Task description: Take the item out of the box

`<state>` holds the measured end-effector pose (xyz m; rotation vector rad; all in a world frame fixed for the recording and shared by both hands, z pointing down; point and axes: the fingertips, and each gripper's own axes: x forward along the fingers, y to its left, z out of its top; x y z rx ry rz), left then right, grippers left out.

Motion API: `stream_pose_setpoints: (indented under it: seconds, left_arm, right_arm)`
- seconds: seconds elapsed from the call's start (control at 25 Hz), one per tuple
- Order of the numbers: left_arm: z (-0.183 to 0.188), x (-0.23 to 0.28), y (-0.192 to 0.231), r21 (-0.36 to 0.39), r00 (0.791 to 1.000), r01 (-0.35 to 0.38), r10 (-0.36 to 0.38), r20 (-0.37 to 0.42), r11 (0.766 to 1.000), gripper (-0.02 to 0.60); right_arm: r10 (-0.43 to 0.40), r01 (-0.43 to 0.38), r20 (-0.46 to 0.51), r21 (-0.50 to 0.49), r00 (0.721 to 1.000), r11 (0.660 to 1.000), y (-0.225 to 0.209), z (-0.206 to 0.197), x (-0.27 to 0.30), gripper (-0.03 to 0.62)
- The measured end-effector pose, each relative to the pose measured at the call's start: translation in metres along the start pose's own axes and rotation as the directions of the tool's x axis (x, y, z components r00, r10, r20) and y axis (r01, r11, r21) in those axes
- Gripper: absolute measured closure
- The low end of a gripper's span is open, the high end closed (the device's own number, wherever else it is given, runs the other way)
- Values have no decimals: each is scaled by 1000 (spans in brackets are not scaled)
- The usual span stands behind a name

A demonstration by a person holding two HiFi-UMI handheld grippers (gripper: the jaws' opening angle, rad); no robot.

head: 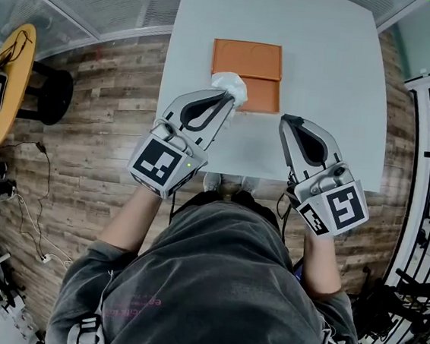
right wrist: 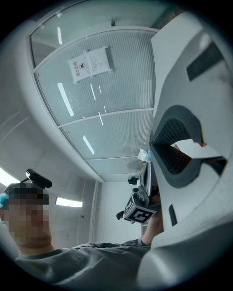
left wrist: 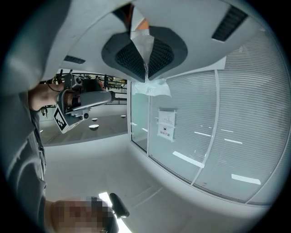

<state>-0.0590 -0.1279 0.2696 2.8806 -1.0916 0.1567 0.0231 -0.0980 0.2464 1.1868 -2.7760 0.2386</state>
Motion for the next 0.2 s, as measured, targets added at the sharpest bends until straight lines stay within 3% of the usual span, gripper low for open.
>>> stream_pose_setpoints:
  seconds: [0.2]
  left_arm:
    - [2,-1,0,-7,1000,-2,2,0,1000,557]
  right_arm:
    - [1,-1,2,1,1000,1000,2,1,-1,591]
